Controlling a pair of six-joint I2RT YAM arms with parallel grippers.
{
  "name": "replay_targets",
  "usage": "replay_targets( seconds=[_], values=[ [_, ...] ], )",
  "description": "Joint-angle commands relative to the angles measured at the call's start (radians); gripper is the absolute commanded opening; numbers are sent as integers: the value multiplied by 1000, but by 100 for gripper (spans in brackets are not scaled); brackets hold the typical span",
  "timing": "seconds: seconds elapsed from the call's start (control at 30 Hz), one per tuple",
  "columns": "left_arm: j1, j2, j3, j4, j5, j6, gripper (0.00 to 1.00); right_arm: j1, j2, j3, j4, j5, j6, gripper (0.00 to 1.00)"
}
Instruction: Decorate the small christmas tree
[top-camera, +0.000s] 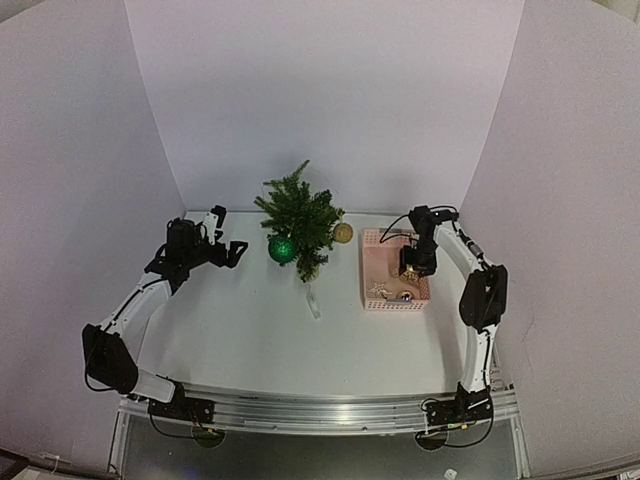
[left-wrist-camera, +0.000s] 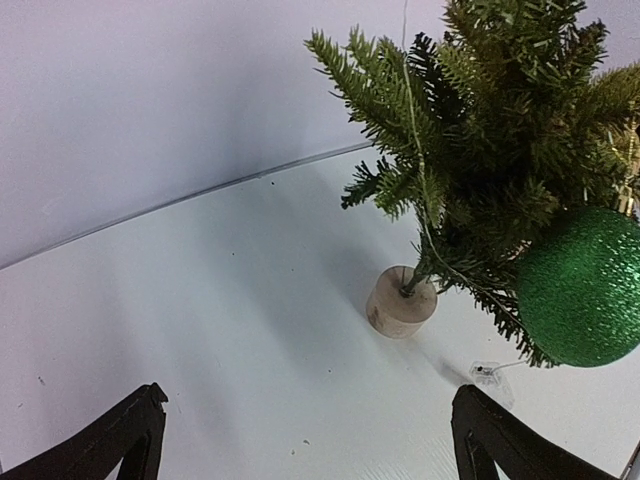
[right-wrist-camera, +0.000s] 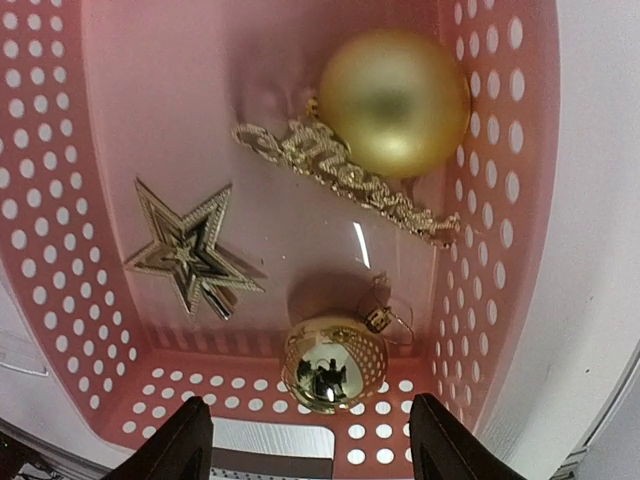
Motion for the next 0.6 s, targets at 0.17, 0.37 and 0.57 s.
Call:
replay_targets(
  seconds=[0.17, 0.37, 0.57],
  values=[
    [30, 61, 32, 58, 3, -19, 100, 24, 93, 22, -147, -27, 16, 70],
    [50, 91, 51, 69, 15, -27, 100, 40, 127, 16, -163, -22, 22, 65],
    [69, 108, 61, 59, 32, -23, 100, 56, 161, 20, -220, 57, 52, 67]
  ],
)
